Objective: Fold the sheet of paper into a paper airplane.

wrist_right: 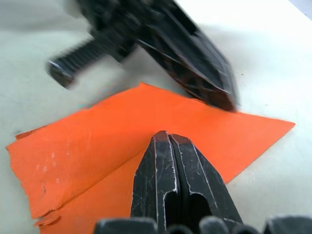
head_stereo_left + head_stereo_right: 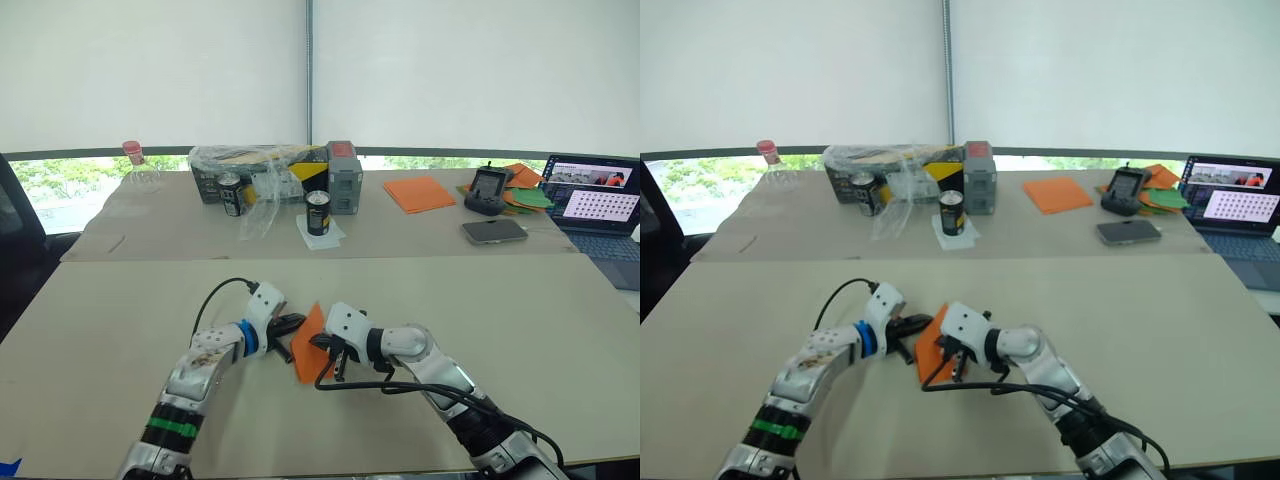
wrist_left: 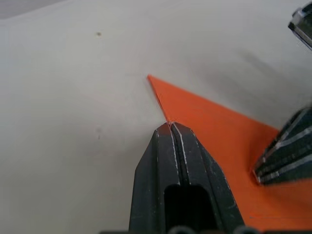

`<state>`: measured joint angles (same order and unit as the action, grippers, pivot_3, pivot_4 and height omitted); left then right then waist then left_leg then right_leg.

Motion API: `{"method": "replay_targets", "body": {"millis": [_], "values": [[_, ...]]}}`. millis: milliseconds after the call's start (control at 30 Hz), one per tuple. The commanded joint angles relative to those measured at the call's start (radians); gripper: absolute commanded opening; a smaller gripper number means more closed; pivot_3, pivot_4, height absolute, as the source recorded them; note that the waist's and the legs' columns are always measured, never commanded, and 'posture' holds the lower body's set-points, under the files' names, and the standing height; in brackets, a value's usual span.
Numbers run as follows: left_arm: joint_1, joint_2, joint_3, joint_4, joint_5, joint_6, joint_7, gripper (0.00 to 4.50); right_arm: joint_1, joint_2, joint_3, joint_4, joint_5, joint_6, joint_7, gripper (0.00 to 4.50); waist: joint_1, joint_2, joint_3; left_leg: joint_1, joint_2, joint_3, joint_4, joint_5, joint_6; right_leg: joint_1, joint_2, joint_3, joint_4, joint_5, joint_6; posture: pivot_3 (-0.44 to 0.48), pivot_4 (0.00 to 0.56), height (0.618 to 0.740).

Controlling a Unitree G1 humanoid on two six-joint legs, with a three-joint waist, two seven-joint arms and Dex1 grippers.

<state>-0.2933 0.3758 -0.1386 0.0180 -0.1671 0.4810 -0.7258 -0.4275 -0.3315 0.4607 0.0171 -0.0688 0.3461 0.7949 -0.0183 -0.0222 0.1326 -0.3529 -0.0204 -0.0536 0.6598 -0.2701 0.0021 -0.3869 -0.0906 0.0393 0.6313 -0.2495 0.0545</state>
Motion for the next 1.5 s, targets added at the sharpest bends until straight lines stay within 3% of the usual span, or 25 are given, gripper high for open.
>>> {"method": "replay_targets", "body": {"millis": [33,233,367,467,800,1100,1500], "values": [[0.071,0.025,-0.049,-0.016,0.003,0.059,-0.023,0.02,0.031,-0.018,0.041,0.052,-0.028,0.041,0.021,0.0,0.0,0.001,-0.001,0.0,0.0,0.0,0.0,0.0,0.0,0.0,0.0,0.0,0.0,0.0,0.0,0.0,0.15,0.74],[0.081,0.006,-0.008,-0.028,-0.023,0.069,0.005,0.02,0.028,-0.017,0.043,0.057,-0.028,0.037,0.023,0.0,0.0,0.002,-0.002,0.0,0.0,0.0,0.0,-0.001,0.001,0.0,0.0,0.0,-0.001,0.0,0.0,0.0,0.15,0.74],[-0.008,-0.033,0.111,0.05,-0.082,0.041,0.058,0.02,0.03,-0.018,0.044,0.058,-0.028,0.037,0.023,0.0,0.005,0.002,-0.001,0.0,0.0,0.0,0.0,-0.001,0.001,0.001,0.0,-0.001,-0.001,0.0,0.0,0.0,0.15,0.74],[-0.072,-0.034,0.137,0.102,-0.102,0.022,0.054,0.02,0.032,-0.017,0.045,0.059,-0.028,0.037,0.021,0.0,0.003,0.002,-0.001,0.0,0.0,0.0,0.0,-0.001,0.001,0.0,0.001,-0.001,0.0,0.0,0.0,0.0,0.15,0.74],[-0.108,-0.052,0.047,0.108,-0.108,0.006,-0.039,0.02,0.035,-0.011,0.039,0.056,-0.029,0.044,0.011,0.0,0.001,0.002,-0.001,-0.002,0.0,0.001,0.0,-0.001,0.002,-0.001,0.0,0.0,-0.002,0.0,0.0,0.0,0.15,0.74],[-0.08,-0.007,-0.027,0.14,-0.035,-0.036,-0.06,0.02,0.041,-0.016,0.037,0.049,-0.028,0.05,0.01,0.0,0.001,0.002,-0.001,-0.001,0.0,0.001,0.0,-0.001,0.002,-0.001,0.0,0.0,-0.002,0.0,0.0,0.0,0.15,0.74],[0.092,0.112,-0.07,0.081,0.007,-0.133,-0.122,0.02,0.045,-0.027,0.046,0.044,-0.028,0.047,0.027,0.0,-0.001,0.003,-0.002,0.0,0.001,0.001,-0.001,-0.002,0.002,0.0,0.0,0.0,-0.003,0.0,0.0,0.0,0.15,0.74]]}}
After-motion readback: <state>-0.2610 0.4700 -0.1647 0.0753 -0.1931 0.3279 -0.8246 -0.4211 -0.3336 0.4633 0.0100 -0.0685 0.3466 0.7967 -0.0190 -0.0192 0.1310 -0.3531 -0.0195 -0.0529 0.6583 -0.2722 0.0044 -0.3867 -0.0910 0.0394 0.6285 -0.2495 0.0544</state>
